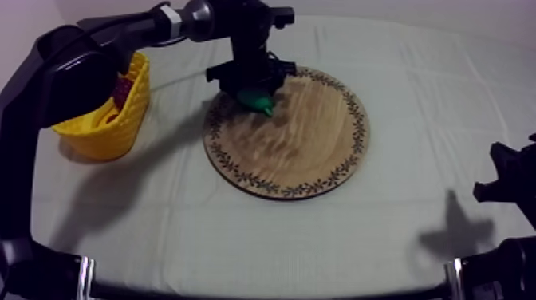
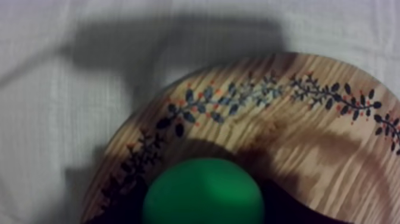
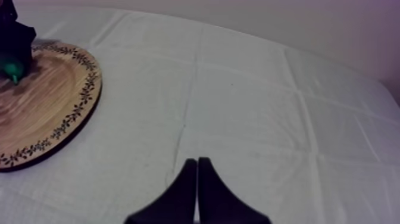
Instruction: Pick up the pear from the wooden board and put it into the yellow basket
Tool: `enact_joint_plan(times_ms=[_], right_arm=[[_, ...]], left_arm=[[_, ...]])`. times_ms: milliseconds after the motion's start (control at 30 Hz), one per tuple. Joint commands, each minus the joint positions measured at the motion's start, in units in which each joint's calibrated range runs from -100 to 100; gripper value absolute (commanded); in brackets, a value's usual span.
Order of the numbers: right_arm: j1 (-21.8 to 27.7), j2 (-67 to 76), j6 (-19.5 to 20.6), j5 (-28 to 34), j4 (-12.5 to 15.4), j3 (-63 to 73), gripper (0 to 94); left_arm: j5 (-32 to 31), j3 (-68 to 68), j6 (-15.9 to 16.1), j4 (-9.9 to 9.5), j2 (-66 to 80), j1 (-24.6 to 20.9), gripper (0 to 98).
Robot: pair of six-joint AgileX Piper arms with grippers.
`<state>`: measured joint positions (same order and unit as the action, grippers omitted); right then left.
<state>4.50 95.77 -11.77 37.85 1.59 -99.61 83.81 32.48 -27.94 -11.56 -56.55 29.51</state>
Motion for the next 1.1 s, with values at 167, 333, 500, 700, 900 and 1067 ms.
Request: enact_joint_plan(times_ms=[167,333,500,700,900,1067], right_arm=[[0.0,0.0,0.0,0.0,0.0,-0.1,0.5],[0.0,0.0,0.0,0.0,0.0,-0.1,0.5],[0.0,0.0,0.0,0.0,0.0,-0.1,0.5],[0.0,0.0,0.0,0.0,0.0,-0.1,0.5],[0.0,0.0,0.0,0.0,0.0,-0.1,0.5],[0.0,0.0,0.0,0.0,0.0,-0.1,0.5]], left_arm=[[0.4,0.6,0.1,-0.33,0.2,-0.8,56.2],[0.5,0.2,0.6,-0.50,2.9,-1.4,49.6],[0.7,-2.2,1.5,-0.28,8.6,-2.0,46.9],[0.8,-10.2,2.9,0.33,20.1,-3.0,46.2],[-0.1,-23.4,4.9,0.48,34.9,-4.6,48.0],[-2.5,-35.0,7.6,0.31,48.2,-7.3,50.1]])
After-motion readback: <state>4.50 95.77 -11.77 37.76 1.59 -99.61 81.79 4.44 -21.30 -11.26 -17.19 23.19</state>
